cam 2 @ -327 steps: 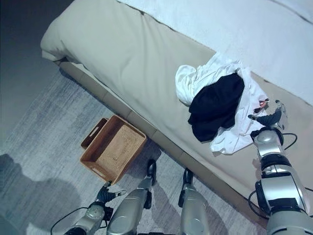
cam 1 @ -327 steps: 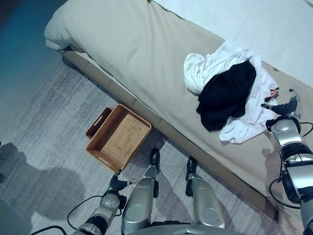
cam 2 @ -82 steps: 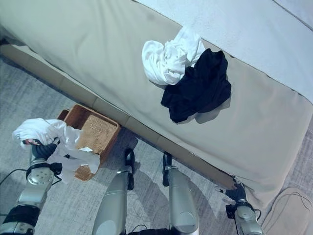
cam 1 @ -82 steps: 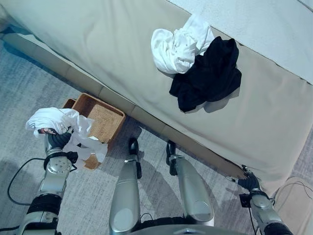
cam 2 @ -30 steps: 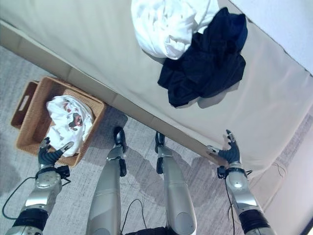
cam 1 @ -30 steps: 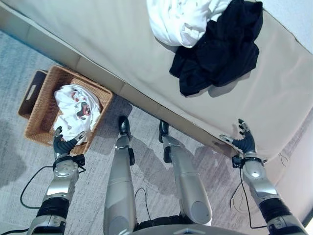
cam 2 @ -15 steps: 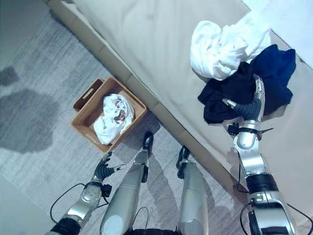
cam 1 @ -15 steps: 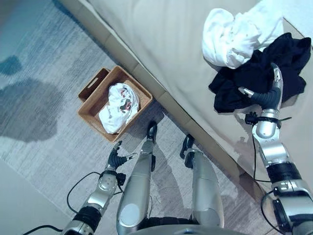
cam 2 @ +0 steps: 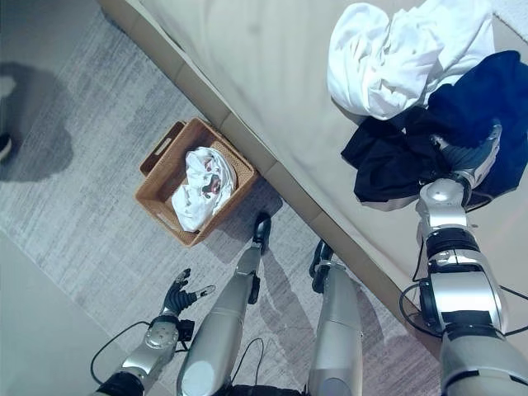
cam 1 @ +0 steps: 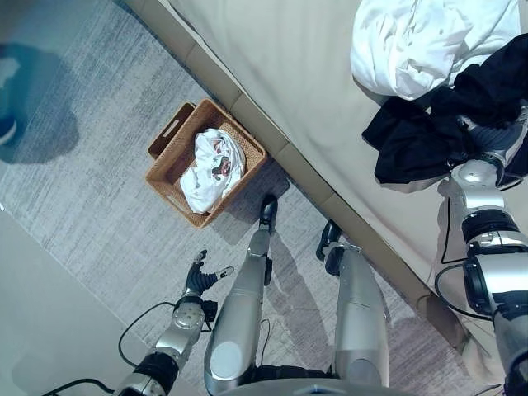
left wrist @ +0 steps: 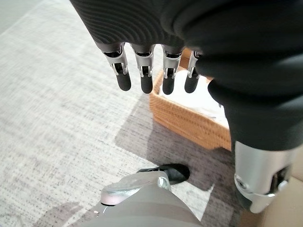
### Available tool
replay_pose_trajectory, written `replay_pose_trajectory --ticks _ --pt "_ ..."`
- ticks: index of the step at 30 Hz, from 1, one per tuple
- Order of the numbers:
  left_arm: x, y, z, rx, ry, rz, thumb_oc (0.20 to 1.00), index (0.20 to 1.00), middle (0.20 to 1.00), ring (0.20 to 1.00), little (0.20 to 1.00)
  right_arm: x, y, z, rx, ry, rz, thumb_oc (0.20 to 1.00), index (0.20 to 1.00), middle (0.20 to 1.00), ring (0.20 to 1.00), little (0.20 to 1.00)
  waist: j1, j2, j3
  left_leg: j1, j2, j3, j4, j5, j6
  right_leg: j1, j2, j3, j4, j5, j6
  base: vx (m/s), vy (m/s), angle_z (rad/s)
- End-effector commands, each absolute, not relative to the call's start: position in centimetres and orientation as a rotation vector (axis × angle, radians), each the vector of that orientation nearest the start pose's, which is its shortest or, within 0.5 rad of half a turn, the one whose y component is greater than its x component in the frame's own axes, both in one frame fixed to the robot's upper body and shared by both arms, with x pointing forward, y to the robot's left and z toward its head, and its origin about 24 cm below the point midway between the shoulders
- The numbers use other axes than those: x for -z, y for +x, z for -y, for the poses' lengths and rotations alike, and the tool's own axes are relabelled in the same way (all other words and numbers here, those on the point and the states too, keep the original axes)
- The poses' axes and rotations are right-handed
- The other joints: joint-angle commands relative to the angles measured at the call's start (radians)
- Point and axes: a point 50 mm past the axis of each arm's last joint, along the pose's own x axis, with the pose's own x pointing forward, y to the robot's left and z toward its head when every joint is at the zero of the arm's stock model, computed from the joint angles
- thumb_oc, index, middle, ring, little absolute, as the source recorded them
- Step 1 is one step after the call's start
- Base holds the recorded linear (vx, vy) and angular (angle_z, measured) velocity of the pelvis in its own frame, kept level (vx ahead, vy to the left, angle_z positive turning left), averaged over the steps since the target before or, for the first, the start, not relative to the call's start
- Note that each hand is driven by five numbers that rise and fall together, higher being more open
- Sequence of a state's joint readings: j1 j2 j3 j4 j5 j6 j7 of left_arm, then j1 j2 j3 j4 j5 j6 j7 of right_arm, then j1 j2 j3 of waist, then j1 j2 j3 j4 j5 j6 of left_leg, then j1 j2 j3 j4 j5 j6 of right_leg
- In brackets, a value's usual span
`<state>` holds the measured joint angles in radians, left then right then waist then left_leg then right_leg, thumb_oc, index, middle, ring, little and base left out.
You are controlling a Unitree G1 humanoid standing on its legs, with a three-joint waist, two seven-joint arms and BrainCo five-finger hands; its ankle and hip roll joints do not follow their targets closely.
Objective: Pick up clothes into the bucket
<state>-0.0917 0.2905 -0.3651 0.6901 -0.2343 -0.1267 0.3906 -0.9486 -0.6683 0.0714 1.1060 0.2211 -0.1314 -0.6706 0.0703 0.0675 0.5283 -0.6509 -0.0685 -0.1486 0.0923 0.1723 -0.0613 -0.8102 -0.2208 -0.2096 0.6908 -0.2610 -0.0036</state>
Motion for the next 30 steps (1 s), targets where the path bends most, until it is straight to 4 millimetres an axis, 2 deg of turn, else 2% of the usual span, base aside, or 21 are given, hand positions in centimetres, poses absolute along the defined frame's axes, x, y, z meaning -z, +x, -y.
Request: replay_pose_trajectory --ticks 1,2,3,4,6,7,8,9,10,19,20,21,22,24,29,30 --pt "7.9 22.4 -17.7 -0.211 0.218 -0.482 1.000 1.000 1.000 1.000 1.000 -17.1 34.3 37.0 1.027 -0.460 0.007 1.000 1.000 1.000 1.000 1.000 -0.014 0.062 -0.008 0.037 0.005 -0.032 0.049 -0.103 0.010 0.026 -0.001 0.049 -0.102 0.071 0.085 0.00 -0.008 -0.04" --pt "7.7 22.5 -17.1 -0.178 0.225 -0.465 1.000 1.000 1.000 1.000 1.000 -17.7 34.4 37.3 1.007 -0.539 -0.009 1.000 1.000 1.000 1.000 1.000 -0.014 0.069 -0.008 0.025 0.005 -0.028 0.043 -0.098 0.009 0.008 -0.002 0.056 -0.096 0.071 0.085 0.00 -0.003 -0.05" --pt "7.7 22.5 -17.1 -0.178 0.224 -0.464 1.000 1.000 1.000 1.000 1.000 -17.8 34.4 37.3 1.006 -0.540 -0.008 1.000 1.000 1.000 1.000 1.000 -0.015 0.070 -0.008 0.024 0.005 -0.028 0.043 -0.098 0.009 0.006 -0.002 0.057 -0.095 0.071 0.085 0.00 0.003 -0.05" --pt "7.3 22.7 -16.4 -0.144 0.225 -0.437 1.000 1.000 1.000 1.000 1.000 -18.8 34.9 37.1 0.979 -0.634 0.001 1.000 1.000 1.000 1.000 1.000 -0.014 0.076 -0.008 0.012 0.004 -0.024 0.040 -0.094 0.008 -0.012 -0.004 0.060 -0.088 0.070 0.086 0.00 0.000 0.00" --pt "7.0 23.0 -15.8 -0.128 0.207 -0.419 1.000 1.000 1.000 1.000 1.000 -19.4 35.2 36.8 0.964 -0.640 0.017 1.000 1.000 1.000 1.000 1.000 -0.014 0.079 -0.008 0.006 0.002 -0.024 0.038 -0.092 0.008 -0.022 -0.003 0.062 -0.086 0.071 0.086 0.00 0.000 0.00" --pt "6.9 23.1 -15.3 -0.099 0.197 -0.411 1.000 1.000 1.000 1.000 1.000 -19.6 35.4 36.6 0.907 -0.703 0.007 1.000 1.000 1.000 1.000 1.000 -0.012 0.083 -0.008 0.000 0.002 -0.024 0.034 -0.087 0.007 -0.032 -0.002 0.066 -0.083 0.072 0.086 0.00 0.000 0.00" --pt "6.8 23.1 -15.3 -0.099 0.196 -0.411 1.000 1.000 1.000 1.000 1.000 -19.7 35.4 36.6 0.906 -0.704 0.008 0.918 0.918 0.918 0.918 0.918 -0.012 0.083 -0.008 0.000 0.002 -0.024 0.034 -0.087 0.007 -0.033 -0.003 0.066 -0.083 0.072 0.086 0.00 0.000 0.00" --pt "6.8 23.2 -15.1 -0.085 0.195 -0.407 1.000 1.000 1.000 1.000 1.000 -19.8 35.8 36.3 0.856 -0.720 0.005 0.489 0.489 0.489 0.489 0.489 -0.011 0.083 -0.008 -0.001 0.002 -0.025 0.031 -0.085 0.007 -0.035 -0.001 0.066 -0.083 0.073 0.086 0.00 -0.034 -0.01" --pt "6.7 23.4 -14.9 -0.063 0.195 -0.405 1.000 1.000 1.000 1.000 1.000 -20.0 36.0 36.1 0.797 -0.753 -0.013 0.200 0.200 0.200 0.200 0.200 -0.011 0.082 -0.008 -0.005 0.003 -0.026 0.028 -0.081 0.006 -0.040 -0.002 0.065 -0.082 0.074 0.086 -0.01 -0.054 -0.01" --pt "6.2 24.4 -14.2 -0.029 0.186 -0.385 1.000 1.000 1.000 1.000 1.000 -22.7 37.7 32.9 0.678 -0.824 0.141 0.200 0.200 0.200 0.200 0.200 -0.030 0.051 -0.008 0.015 0.003 -0.020 0.031 -0.083 0.000 -0.017 0.006 0.069 -0.098 0.088 0.090 -0.01 -0.021 -0.02" --pt "6.2 24.4 -14.2 -0.033 0.188 -0.387 1.000 1.000 1.000 1.000 1.000 -23.0 37.7 32.8 0.684 -0.804 0.170 0.200 0.200 0.200 0.200 0.200 -0.034 0.047 -0.008 0.025 0.001 -0.021 0.031 -0.083 -0.001 -0.002 0.005 0.068 -0.101 0.087 0.090 -0.11 0.020 -0.01" --pt "6.0 24.8 -14.3 -0.038 0.191 -0.381 1.000 1.000 1.000 1.000 1.000 -23.5 37.6 32.7 0.703 -0.754 0.208 0.200 0.200 0.200 0.200 0.200 -0.034 0.049 -0.008 0.015 0.004 -0.023 0.031 -0.057 -0.001 0.001 0.005 0.053 -0.118 0.123 0.083 -0.11 0.054 0.03" --pt "6.2 24.9 -14.6 -0.051 0.204 -0.391 1.000 1.000 1.000 1.000 1.000 -23.8 37.3 32.5 0.714 -0.667 0.266 0.200 0.200 0.200 0.200 0.200 -0.045 0.044 -0.008 0.050 0.002 -0.022 0.028 -0.062 -0.002 0.039 -0.001 0.050 -0.125 0.124 0.086 -0.10 0.060 0.02" --pt "6.2 25.0 -14.9 -0.061 0.212 -0.397 1.000 1.000 1.000 1.000 1.000 -24.0 37.1 32.2 0.721 -0.625 0.306 0.200 0.200 0.200 0.200 0.200 -0.053 0.038 -0.008 0.069 0.001 -0.020 0.027 -0.066 -0.002 0.065 -0.004 0.047 -0.131 0.125 0.087 -0.02 0.046 0.04" --pt "6.9 24.6 -16.2 -0.083 0.259 -0.434 1.000 1.000 1.000 1.000 1.000 -22.9 35.0 33.1 0.767 -0.515 0.389 0.200 0.200 0.200 0.200 0.200 -0.091 0.019 -0.008 0.222 -0.016 -0.015 0.033 -0.096 0.001 0.259 -0.017 0.032 -0.180 0.135 0.097 0.03 0.087 0.04" --pt "7.0 24.4 -16.7 -0.089 0.267 -0.441 1.000 1.000 1.000 1.000 1.000 -22.1 34.7 33.5 0.769 -0.501 0.370 0.200 0.200 0.200 0.200 0.200 -0.093 0.018 -0.012 0.252 -0.018 -0.012 0.034 -0.103 0.003 0.298 -0.018 0.033 -0.194 0.139 0.099 0.09 0.130 0.14"
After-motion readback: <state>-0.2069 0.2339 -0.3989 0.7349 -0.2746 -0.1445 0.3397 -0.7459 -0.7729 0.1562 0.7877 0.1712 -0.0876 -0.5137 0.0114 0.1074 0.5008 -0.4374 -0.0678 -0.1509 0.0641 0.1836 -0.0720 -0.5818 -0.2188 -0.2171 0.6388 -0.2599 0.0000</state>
